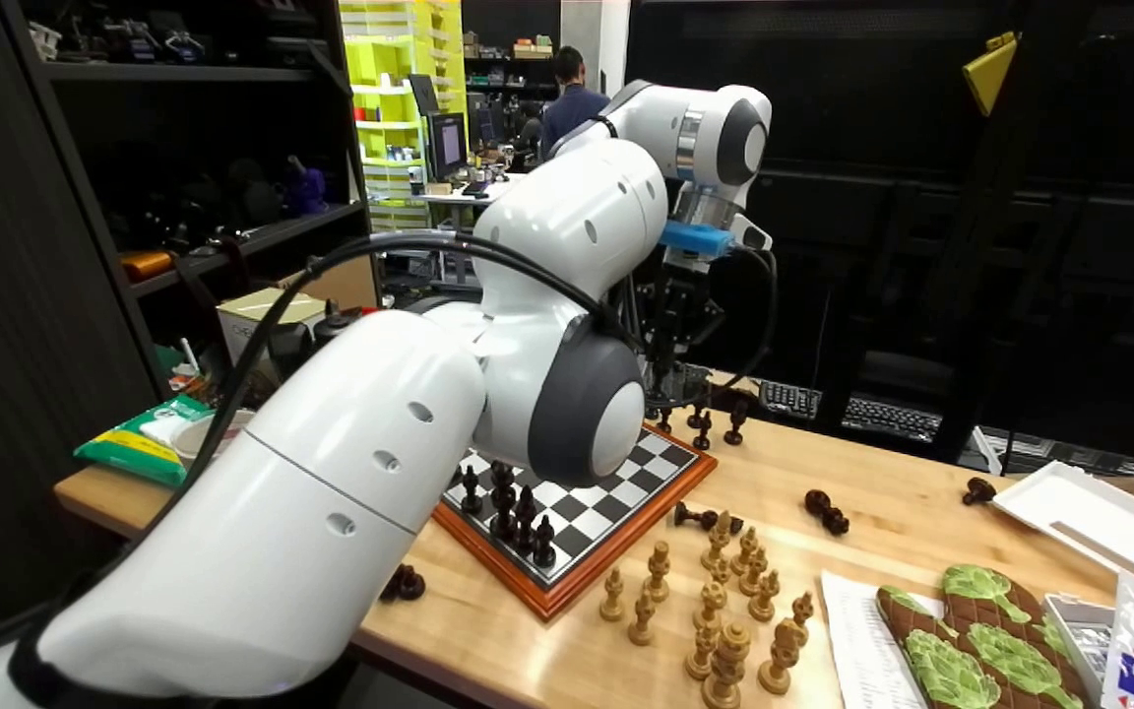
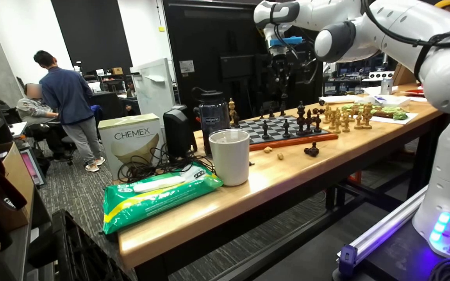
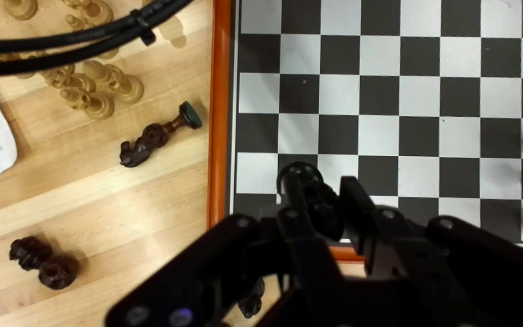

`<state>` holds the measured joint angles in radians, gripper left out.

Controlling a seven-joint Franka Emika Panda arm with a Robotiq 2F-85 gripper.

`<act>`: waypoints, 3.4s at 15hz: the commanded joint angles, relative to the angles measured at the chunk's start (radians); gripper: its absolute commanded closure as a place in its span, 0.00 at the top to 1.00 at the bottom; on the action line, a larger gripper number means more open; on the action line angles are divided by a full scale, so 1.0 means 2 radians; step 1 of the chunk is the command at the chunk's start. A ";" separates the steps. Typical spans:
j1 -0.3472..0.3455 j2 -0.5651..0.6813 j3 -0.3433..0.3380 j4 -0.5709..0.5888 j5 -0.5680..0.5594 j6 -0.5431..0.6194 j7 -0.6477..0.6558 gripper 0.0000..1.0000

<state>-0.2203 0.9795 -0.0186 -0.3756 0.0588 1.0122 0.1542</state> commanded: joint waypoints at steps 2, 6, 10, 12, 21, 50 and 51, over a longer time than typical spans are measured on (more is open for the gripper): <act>-0.012 0.015 0.004 0.012 0.014 -0.014 0.004 0.06; -0.018 0.026 0.004 0.012 0.016 -0.016 0.002 0.06; -0.021 0.036 0.004 0.012 0.015 -0.024 0.000 0.06; -0.020 0.042 0.004 0.011 0.016 -0.029 0.000 0.06; -0.018 0.059 0.003 0.017 0.011 -0.028 -0.009 0.06; -0.019 0.079 -0.003 0.013 -0.011 0.052 -0.094 0.06; -0.019 0.079 -0.003 0.012 -0.012 0.053 -0.095 0.06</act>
<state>-0.2630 1.1298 -0.0181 -0.3735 0.0497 1.1136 -0.0130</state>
